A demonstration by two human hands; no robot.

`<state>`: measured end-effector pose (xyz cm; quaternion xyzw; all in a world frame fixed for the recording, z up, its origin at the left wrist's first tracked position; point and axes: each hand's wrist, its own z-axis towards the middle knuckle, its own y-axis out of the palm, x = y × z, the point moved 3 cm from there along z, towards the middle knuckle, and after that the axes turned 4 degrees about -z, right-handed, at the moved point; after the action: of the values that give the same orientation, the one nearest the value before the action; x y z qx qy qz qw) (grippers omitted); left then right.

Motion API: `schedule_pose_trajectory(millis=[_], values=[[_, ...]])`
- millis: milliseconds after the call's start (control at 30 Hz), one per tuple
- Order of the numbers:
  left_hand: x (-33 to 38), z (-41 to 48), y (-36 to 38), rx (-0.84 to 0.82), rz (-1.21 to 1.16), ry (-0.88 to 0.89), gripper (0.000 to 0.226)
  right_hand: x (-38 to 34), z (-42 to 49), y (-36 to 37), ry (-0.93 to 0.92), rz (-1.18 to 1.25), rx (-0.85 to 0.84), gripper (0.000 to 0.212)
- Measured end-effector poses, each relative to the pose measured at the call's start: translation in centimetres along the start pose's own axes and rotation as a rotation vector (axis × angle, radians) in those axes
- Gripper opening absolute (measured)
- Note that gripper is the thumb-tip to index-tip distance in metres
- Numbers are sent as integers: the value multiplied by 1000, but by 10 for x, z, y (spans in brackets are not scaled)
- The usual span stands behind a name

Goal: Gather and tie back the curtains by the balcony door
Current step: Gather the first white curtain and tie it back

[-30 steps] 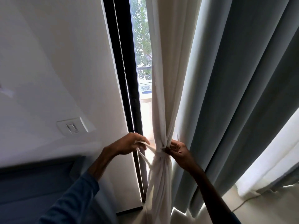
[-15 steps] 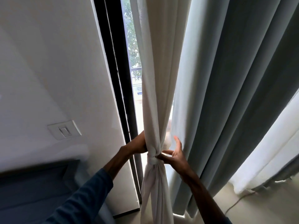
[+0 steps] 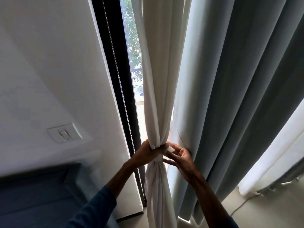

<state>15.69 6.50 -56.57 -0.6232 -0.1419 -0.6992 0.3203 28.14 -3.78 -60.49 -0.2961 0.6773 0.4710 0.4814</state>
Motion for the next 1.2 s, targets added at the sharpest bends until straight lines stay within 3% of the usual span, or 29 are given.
schedule_pose_trajectory(millis=[133, 200, 300, 367, 433, 600, 667, 767, 833, 1000, 1200], values=[[-6, 4, -11, -6, 44, -47, 22, 9, 3, -18, 26, 306, 298, 22], [-9, 4, -18, 34, 122, -66, 22, 18, 1, -26, 48, 341, 391, 32], [-11, 5, -25, 149, 413, -85, 46, 32, -9, -30, 80, 383, 449, 56], [-8, 6, -28, 243, 695, -81, 44, 42, -16, -34, 104, 353, 481, 70], [-12, 10, -30, 327, 757, -114, 43, 50, -22, -38, 108, 284, 493, 72], [-17, 18, -26, 354, 588, -368, 43, 56, -40, -38, 92, -166, 408, 38], [-12, 18, -23, 368, 551, -393, 39, 52, -44, -28, -2, -460, 319, 38], [-17, 19, -18, 391, 284, -442, 38, 40, -43, -2, -209, -911, 199, 18], [-18, 19, -15, 395, 116, -461, 39, 20, -39, 13, -374, -1071, 192, 11], [-23, 12, -8, 402, -185, -470, 39, -61, -36, 36, -642, -1079, 168, 11], [-27, 5, 6, 350, -273, -461, 16, -85, -11, 49, -660, -1007, 81, 10]])
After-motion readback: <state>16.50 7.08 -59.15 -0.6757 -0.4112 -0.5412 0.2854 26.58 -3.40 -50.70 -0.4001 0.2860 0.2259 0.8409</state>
